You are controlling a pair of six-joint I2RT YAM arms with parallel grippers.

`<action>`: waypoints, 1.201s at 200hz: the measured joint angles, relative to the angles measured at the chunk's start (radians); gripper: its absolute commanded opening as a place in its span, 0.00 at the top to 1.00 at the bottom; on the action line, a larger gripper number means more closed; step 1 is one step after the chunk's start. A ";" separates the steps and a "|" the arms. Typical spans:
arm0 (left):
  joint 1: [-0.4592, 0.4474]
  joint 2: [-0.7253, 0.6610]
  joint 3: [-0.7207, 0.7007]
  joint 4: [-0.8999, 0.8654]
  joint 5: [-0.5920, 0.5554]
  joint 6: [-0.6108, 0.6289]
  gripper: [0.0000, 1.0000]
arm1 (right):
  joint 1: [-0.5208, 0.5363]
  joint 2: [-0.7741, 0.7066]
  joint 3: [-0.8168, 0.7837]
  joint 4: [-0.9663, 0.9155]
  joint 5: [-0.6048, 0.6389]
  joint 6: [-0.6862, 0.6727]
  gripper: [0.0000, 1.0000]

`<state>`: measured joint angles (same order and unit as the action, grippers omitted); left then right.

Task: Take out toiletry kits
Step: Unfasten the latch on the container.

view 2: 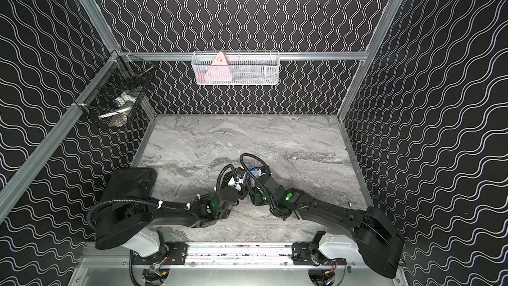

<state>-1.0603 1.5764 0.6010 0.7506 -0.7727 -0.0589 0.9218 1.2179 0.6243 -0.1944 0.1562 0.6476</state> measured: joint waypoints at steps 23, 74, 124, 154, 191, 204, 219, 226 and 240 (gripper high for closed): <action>0.033 0.004 -0.004 0.019 0.035 -0.028 0.47 | 0.003 0.005 0.000 0.024 0.011 0.010 1.00; 0.248 -0.097 -0.015 -0.032 -0.022 -0.171 0.51 | 0.010 0.049 0.010 -0.039 0.000 0.026 1.00; 0.289 -0.217 0.062 -0.320 0.190 -0.359 0.26 | 0.005 -0.051 -0.023 -0.042 -0.021 0.011 1.00; 0.319 -0.339 0.150 -0.583 0.447 -0.516 0.25 | -0.042 -0.160 -0.046 -0.007 -0.095 -0.032 1.00; 0.325 -0.512 0.179 -0.741 0.536 -0.448 0.13 | -0.235 -0.200 -0.053 0.069 -0.351 -0.027 1.00; 0.328 -0.528 0.139 -0.737 0.536 -0.400 0.13 | -0.288 -0.197 -0.048 0.098 -0.456 -0.006 1.00; 0.329 -0.508 0.081 -0.701 0.556 -0.357 0.11 | -0.320 -0.187 -0.039 0.138 -0.595 0.023 1.00; 0.329 -0.492 0.045 -0.660 0.571 -0.353 0.09 | -0.332 -0.184 -0.037 0.165 -0.656 0.042 1.00; 0.328 -0.461 -0.026 -0.566 0.590 -0.336 0.08 | -0.346 -0.177 -0.026 0.214 -0.756 0.081 1.00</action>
<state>-0.7326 1.1152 0.5751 0.1841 -0.1829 -0.3950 0.5755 1.0405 0.5980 0.0200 -0.6003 0.7284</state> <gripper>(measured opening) 0.921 0.600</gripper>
